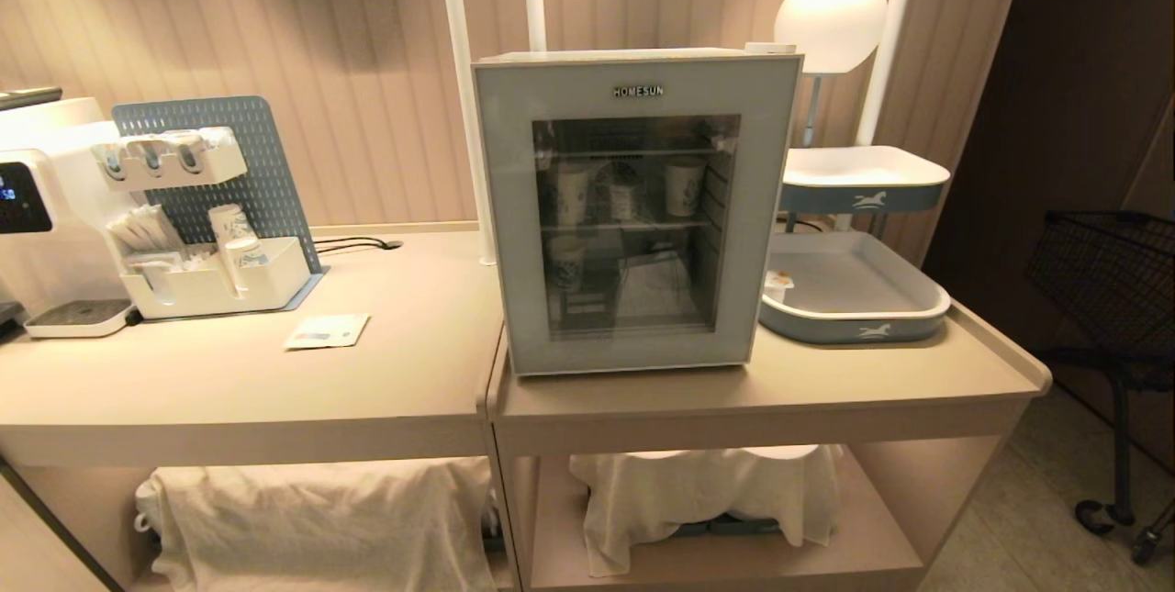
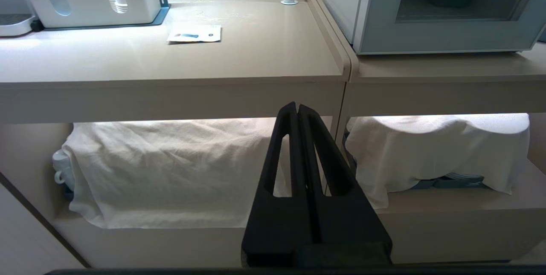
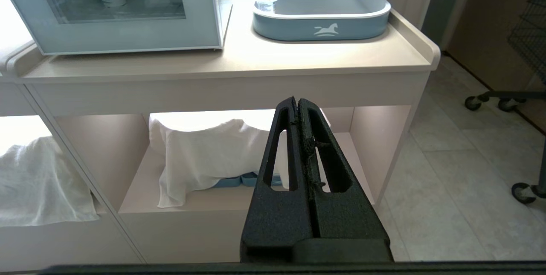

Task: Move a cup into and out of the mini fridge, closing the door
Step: Open the freezer door

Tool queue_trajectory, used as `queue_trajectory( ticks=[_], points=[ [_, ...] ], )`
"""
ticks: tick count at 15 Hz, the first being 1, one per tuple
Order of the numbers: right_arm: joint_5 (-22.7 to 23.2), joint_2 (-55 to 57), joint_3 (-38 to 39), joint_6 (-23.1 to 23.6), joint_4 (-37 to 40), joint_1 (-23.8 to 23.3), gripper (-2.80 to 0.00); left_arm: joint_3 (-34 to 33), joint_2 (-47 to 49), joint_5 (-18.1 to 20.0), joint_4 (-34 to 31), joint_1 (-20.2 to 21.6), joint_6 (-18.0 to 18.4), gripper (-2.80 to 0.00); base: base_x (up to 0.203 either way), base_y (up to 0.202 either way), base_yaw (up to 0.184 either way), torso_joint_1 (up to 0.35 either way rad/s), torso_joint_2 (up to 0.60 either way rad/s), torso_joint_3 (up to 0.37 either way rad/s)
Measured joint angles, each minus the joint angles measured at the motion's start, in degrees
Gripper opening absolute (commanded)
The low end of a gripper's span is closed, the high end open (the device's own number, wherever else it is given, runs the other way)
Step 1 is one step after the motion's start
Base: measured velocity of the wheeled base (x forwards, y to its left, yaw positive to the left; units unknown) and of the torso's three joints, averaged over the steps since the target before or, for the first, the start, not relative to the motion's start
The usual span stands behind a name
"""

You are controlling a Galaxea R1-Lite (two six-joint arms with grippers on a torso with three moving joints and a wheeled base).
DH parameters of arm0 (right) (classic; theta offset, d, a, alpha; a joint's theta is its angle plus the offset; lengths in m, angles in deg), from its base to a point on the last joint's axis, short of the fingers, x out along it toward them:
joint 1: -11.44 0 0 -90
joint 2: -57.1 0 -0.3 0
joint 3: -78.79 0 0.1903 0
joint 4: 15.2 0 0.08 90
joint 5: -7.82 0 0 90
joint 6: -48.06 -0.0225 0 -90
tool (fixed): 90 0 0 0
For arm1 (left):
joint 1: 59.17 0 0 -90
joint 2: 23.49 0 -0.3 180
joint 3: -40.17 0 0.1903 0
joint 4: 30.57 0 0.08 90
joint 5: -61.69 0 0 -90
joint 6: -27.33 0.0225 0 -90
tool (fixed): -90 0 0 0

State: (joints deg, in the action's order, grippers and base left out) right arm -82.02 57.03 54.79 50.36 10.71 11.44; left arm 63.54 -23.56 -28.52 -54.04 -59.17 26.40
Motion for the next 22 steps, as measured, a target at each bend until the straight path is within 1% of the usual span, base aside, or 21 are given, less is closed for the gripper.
queue_trajectory(
  ticks=[9, 14, 18, 20, 21, 22],
  points=[
    [-0.1, 0.0, 0.1, -0.7, -0.2, 0.0, -2.8, 0.0, 0.0, 0.0, 0.0, 0.0, 0.1, -2.8, 0.0, 0.0, 0.0, 0.0, 0.0, 0.0],
    [-0.1, 0.0, 0.1, -1.1, -0.1, 0.0, -2.8, 0.0, 0.0, 0.0, 0.0, 0.0, 0.0, -2.8, 0.157, 0.0, 0.002, 0.006, 0.0, 0.003],
    [-0.2, 0.0, 0.0, -1.2, -0.1, 0.0, -2.8, 0.0, 0.0, 0.1, 0.0, 0.0, 0.3, -2.8, 0.0, 0.0, 0.0, 0.0, 0.0, 0.0],
    [-0.2, 0.0, 0.0, -1.2, -0.1, 0.0, -2.8, 0.0, 0.0, 0.0, 0.0, 0.0, 1.1, -2.8, 0.0, 0.0, 0.0, 0.0, 0.0, 0.0],
    [-0.2, 0.0, 0.0, -1.1, -0.1, 0.0, -2.8, 0.1, 0.0, -0.2, 0.1, 0.0, 2.0, -2.8, 0.0, 0.0, 0.0, 0.0, 0.0, 0.0],
    [-0.2, 0.0, 0.0, -1.1, -0.1, 0.0, -2.8, 0.6, 0.0, -0.5, 0.0, 0.0, 3.7, -2.8, 0.0, 0.0, 0.0, 0.0, 0.0, 0.0]
  ],
)
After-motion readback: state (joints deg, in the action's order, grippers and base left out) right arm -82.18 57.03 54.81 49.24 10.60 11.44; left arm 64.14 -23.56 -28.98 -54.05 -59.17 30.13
